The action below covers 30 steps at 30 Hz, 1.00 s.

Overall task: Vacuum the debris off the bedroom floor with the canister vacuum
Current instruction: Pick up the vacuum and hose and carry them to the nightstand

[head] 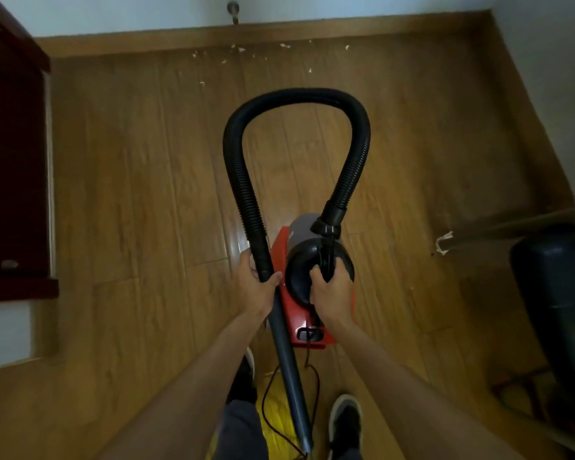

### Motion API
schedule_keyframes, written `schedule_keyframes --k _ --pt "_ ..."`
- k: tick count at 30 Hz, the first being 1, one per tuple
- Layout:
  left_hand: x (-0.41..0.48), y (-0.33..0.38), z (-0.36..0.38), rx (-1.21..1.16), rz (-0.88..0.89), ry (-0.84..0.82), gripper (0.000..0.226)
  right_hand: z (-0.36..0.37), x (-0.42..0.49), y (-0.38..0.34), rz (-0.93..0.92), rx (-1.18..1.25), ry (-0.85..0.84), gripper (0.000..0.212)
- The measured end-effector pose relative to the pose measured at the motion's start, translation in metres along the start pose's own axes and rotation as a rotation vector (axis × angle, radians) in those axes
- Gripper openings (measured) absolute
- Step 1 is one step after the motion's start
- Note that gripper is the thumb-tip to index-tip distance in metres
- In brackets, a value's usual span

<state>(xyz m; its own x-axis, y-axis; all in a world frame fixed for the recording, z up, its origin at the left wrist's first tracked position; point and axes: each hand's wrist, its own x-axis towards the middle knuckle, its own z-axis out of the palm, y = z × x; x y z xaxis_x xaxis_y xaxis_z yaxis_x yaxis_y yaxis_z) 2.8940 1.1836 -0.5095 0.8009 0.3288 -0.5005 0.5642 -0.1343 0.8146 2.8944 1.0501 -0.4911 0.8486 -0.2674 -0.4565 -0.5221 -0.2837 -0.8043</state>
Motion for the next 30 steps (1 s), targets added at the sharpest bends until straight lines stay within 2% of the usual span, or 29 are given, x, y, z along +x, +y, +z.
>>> schedule_keyframes --k 4,8,15,20,30 --pt "0.050 -0.033 0.019 0.087 0.046 -0.014 0.060 0.012 0.050 0.030 0.030 -0.009 0.000 0.018" --pt "0.089 -0.070 0.038 0.140 0.006 0.003 0.059 0.025 0.098 0.066 0.041 -0.023 -0.014 0.021" --pt "0.145 -0.118 0.056 0.165 -0.001 0.044 0.057 0.029 0.160 0.118 0.030 0.003 -0.126 0.015" --pt "0.179 -0.144 0.065 0.212 -0.066 0.060 0.071 0.030 0.189 0.136 -0.001 -0.040 -0.154 0.017" --pt "0.245 -0.186 0.082 0.258 -0.037 0.060 0.061 0.033 0.224 0.137 -0.057 -0.026 -0.183 0.013"
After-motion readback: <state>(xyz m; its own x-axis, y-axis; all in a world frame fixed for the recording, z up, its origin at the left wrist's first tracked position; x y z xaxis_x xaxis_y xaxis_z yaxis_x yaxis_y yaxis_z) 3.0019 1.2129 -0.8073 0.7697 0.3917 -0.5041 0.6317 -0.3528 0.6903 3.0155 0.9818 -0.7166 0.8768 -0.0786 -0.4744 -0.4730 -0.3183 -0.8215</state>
